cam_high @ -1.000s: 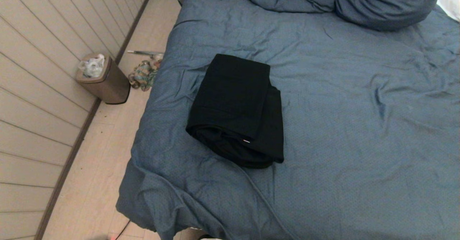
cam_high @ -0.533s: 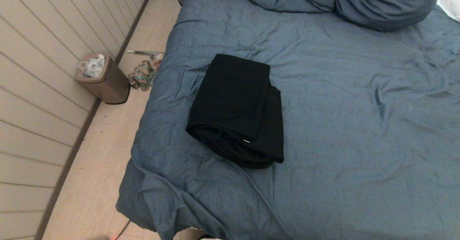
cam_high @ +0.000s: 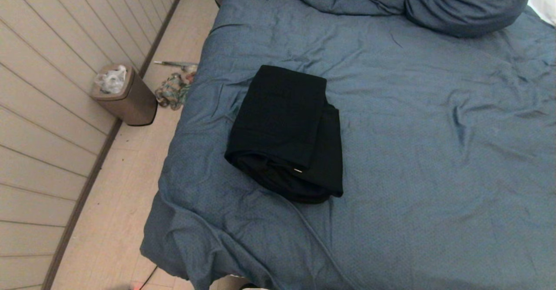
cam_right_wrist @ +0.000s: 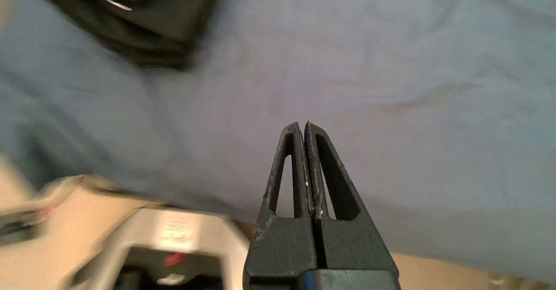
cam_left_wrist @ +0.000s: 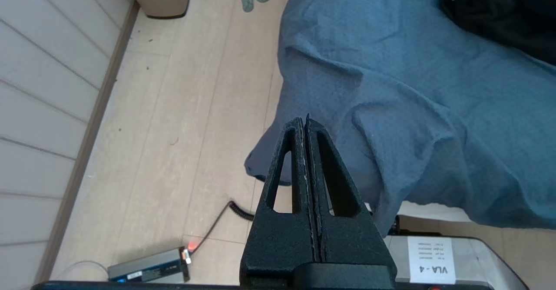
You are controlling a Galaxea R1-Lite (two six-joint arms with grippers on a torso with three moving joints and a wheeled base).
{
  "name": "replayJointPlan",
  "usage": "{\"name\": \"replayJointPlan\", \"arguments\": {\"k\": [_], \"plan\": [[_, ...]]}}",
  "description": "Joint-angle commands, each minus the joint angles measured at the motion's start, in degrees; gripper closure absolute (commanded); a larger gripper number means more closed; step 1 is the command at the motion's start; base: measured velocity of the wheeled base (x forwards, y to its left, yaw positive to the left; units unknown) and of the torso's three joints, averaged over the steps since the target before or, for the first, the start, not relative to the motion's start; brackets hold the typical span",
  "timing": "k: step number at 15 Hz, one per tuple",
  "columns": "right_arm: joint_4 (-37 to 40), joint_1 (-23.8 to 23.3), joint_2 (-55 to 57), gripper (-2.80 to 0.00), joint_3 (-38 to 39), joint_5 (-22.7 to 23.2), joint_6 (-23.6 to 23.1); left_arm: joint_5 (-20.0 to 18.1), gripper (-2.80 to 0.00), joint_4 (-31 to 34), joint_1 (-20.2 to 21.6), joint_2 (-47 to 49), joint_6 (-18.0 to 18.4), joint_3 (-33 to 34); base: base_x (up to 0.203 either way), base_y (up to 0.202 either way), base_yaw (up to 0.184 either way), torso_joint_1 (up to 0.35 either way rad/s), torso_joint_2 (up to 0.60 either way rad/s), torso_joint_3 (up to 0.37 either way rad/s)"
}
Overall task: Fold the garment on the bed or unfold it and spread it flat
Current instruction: Unfold the black sweatshirt
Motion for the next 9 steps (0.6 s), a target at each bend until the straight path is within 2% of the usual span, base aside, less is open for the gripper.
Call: {"name": "replayJointPlan", "arguments": {"k": [1, 3, 5, 9], "plan": [[0.6, 0.0, 9.3, 0.0, -6.7, 1.7, 1.7, 0.1, 0.0, 0.8, 0.0, -0.1, 0.1, -0.2, 0.0, 0.0, 0.0, 0.0, 0.0, 0.0], [0.9, 0.2, 19.9, 0.0, -13.2, 4.1, 6.5, -0.3, 0.0, 3.4, 0.0, 1.8, 1.2, -3.0, 0.0, 0.0, 0.0, 0.0, 0.0, 0.0], [-1.3, 0.9, 31.5, 0.0, -17.2, 6.6, 12.3, -2.3, 0.0, 6.7, 0.0, 9.5, 0.0, -11.0, 0.0, 0.0, 0.0, 0.0, 0.0, 0.0], [-7.5, 3.0, 53.8, 0.0, -20.9, 11.0, 24.8, -7.2, 0.0, 9.6, -0.4, 39.5, -4.3, -29.1, 0.0, 0.0, 0.0, 0.0, 0.0, 0.0]]}}
